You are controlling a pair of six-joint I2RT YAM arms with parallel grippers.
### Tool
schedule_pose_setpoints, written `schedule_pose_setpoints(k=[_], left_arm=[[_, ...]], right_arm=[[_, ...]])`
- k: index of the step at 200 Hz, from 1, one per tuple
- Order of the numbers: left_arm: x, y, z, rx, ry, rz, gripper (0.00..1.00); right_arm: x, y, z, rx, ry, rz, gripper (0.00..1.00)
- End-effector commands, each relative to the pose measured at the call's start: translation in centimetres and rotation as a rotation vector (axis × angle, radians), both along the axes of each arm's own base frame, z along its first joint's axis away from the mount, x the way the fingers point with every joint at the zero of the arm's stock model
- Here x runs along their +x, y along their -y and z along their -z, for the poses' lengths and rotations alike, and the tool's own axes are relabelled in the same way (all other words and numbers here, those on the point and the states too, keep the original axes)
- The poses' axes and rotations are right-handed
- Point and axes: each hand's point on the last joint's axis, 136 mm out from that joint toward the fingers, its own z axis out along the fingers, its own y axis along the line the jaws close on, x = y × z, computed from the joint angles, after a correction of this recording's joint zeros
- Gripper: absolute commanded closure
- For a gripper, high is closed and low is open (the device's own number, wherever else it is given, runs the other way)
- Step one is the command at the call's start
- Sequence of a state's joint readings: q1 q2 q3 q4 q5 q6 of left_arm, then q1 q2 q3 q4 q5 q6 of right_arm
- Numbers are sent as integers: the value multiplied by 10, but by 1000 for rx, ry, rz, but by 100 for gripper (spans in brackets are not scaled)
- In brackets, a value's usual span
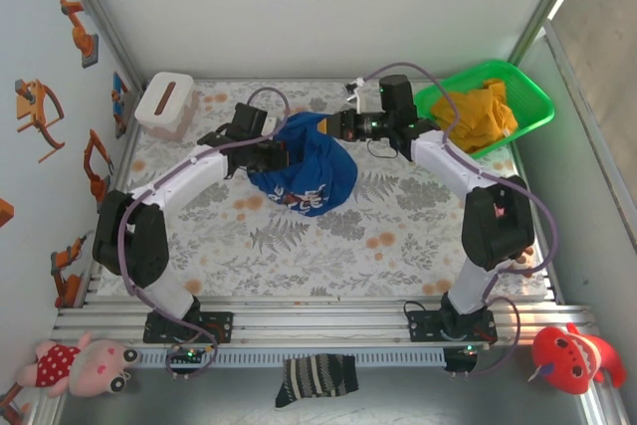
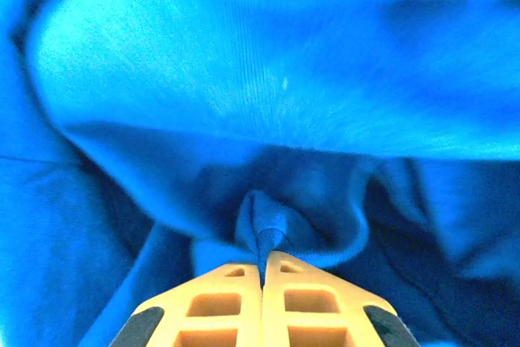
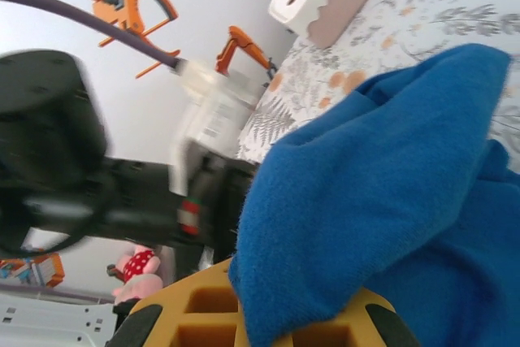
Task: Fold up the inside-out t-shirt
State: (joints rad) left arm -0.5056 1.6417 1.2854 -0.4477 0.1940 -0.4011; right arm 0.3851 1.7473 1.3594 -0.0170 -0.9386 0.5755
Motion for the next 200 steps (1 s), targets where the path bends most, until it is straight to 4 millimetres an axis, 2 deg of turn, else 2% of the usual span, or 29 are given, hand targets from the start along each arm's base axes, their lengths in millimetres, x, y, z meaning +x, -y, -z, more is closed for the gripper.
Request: schedule_pose_setpoints(k=[1, 31, 37, 48, 61, 70, 83, 96, 113, 141, 157, 176, 200], left_arm=[[6, -7, -83, -69, 130, 2, 100], [-4, 2, -189, -344, 246, 36, 100], [-7, 5, -209, -406, 273, 52, 100], [-14, 8, -238, -508, 315, 73, 100], [-16, 6, -256, -576, 358, 74, 100], [-13, 2, -252, -577, 355, 55, 100], [-5, -2, -235, -552, 309, 25, 100], [-3, -1, -226, -574, 273, 27, 100], [-5, 2, -222, -585, 265, 27, 100], [-10, 8, -228, -603, 264, 38, 100], [-15, 12, -233, -607, 270, 51, 100], [-18, 16, -236, -616, 269, 57, 100], [-17, 20, -237, -634, 254, 51, 100]], right_arm=[[14, 27, -12, 16, 54, 71, 100], [55, 52, 21, -57, -27, 202, 100], [60, 55, 22, -63, -39, 219, 88], [66, 60, 11, -71, -25, 248, 67], [66, 65, -10, -84, 16, 282, 56], [62, 69, -25, -87, 40, 302, 55], [51, 77, -44, -88, 67, 339, 54], [34, 82, -60, -83, 102, 361, 53], [8, 79, -76, -77, 154, 352, 52], [-30, 48, -92, -46, 228, 262, 49], [-44, 26, -98, -37, 264, 215, 46], [-50, 2, -103, -34, 285, 163, 45], [-46, -26, -96, -48, 280, 113, 44]])
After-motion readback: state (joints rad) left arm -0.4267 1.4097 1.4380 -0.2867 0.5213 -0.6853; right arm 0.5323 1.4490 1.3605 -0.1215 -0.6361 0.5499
